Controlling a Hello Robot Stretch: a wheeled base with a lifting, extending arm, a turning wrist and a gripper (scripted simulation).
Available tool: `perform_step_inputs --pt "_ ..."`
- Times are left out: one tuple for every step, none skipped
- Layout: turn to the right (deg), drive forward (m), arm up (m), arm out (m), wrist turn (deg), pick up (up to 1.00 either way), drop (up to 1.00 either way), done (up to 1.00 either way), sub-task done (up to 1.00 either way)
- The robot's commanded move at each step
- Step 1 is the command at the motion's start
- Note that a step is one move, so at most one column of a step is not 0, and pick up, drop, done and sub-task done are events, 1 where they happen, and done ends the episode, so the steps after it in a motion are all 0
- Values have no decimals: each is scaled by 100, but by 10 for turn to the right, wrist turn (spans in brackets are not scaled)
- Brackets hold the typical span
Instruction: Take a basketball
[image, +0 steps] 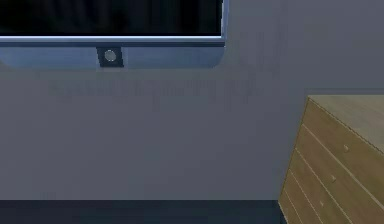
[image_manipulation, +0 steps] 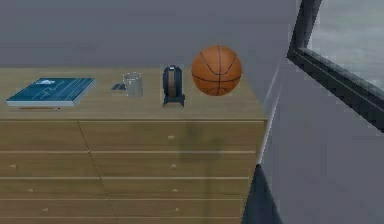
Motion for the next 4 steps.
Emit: perform_step_inputs --pt "0 0 50 0 0 0 0 0 0" --pt "0 0 38 0 0 0 0 0 0" --pt "0 0 0 50 0 0 0 0 0" --pt "0 0 0 0 450 0 0 0 0"
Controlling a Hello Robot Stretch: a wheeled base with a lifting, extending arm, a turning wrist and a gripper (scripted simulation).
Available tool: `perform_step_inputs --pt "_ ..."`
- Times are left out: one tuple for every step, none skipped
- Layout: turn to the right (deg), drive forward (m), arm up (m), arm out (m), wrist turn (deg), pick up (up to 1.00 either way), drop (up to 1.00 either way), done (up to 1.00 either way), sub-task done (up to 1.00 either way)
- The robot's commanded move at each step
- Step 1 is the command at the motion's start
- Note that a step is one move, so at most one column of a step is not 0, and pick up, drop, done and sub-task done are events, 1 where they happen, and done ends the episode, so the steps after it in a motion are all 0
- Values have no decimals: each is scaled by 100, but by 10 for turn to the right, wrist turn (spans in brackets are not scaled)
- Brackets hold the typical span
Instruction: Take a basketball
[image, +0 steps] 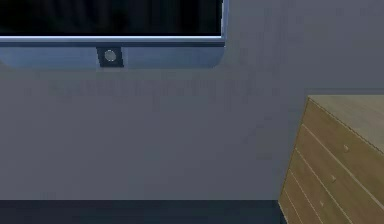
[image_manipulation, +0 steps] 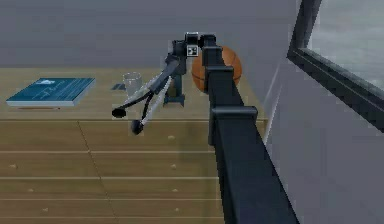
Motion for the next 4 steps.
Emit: perform_step_inputs --pt "0 0 0 0 450 0 0 0 0" --pt "0 0 0 0 450 0 0 0 0" --pt "0 0 0 0 450 0 0 0 0" --pt "0 0 0 0 390 0 0 0 0"
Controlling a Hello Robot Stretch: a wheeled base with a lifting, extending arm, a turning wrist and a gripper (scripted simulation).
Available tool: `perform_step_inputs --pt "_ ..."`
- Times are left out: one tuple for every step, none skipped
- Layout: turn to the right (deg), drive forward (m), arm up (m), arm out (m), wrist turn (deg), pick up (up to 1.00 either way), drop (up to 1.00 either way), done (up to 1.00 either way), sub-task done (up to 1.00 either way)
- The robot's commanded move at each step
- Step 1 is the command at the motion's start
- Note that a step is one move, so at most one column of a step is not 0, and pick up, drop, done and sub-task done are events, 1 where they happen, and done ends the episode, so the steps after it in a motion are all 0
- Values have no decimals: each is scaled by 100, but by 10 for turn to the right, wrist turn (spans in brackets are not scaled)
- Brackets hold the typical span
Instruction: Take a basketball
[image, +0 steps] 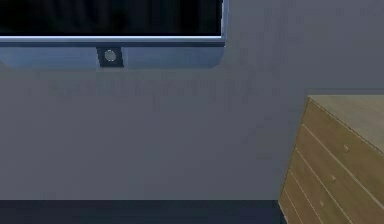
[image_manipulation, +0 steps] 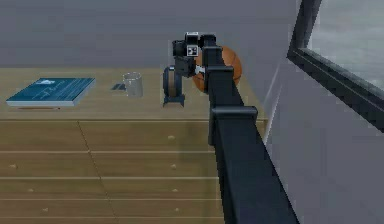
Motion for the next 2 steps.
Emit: perform_step_inputs --pt "0 0 0 0 0 100 0 0 0" --pt "0 0 0 0 0 0 0 100 0"
